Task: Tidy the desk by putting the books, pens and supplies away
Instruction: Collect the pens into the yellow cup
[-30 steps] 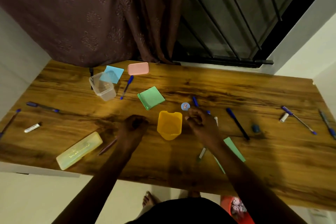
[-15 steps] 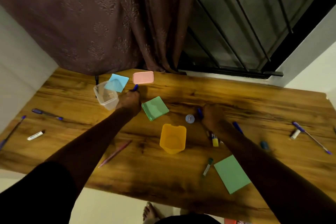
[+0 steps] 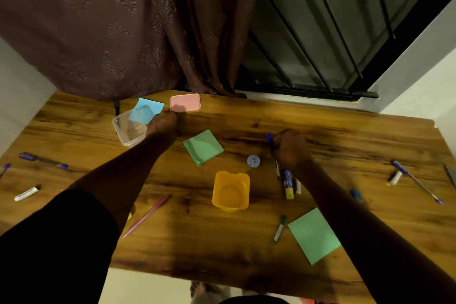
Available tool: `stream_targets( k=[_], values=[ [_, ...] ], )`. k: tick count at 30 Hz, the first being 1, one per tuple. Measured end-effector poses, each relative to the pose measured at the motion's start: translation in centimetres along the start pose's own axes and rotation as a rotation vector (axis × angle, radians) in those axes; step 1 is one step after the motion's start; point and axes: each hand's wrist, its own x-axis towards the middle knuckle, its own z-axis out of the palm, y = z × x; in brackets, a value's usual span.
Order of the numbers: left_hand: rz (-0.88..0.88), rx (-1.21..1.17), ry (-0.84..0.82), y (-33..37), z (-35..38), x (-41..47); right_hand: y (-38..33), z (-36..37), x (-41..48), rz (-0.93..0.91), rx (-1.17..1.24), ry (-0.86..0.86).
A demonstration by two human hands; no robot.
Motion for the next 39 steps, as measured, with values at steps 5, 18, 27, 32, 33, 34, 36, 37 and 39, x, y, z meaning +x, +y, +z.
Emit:
stream_targets(
  k=[5, 18, 27, 32, 33, 34, 36, 37, 39],
  values=[
    [-0.009, -0.167, 0.037, 1.5, -3.3, -1.0, -1.0, -2.1, -2.3, -0.025, 0.267, 0.114],
    [0.151, -0.783, 0.086, 6.8, -6.7, -19.5, -6.5, -0.9, -11.4, -0.234, 0.524, 0.082],
    [0.094, -0.8, 0.121, 8.7, -2.9, -21.7, -7.9, 2.3, -12.5, -0.309, 0.322, 0.06],
    [0.065, -0.77, 0.146, 8.8, -1.9, -21.1, -8.4, 3.1, -12.2, -0.333, 0.247, 0.012],
    [0.068, -0.758, 0.156, 8.8, -1.9, -21.0, -8.6, 3.2, -12.1, -0.338, 0.233, 0.0],
    [0.074, -0.751, 0.167, 8.8, -1.8, -20.9, -8.7, 3.2, -11.9, -0.337, 0.222, -0.011],
    [0.081, -0.748, 0.175, 8.7, -1.8, -20.8, -8.9, 3.4, -11.8, -0.338, 0.204, -0.019],
    [0.077, -0.751, 0.172, 8.7, -1.8, -20.8, -9.0, 3.5, -11.7, -0.34, 0.197, -0.021],
    [0.078, -0.76, 0.176, 8.6, -1.7, -20.6, -9.0, 3.7, -11.7, -0.349, 0.192, -0.021]
  ],
)
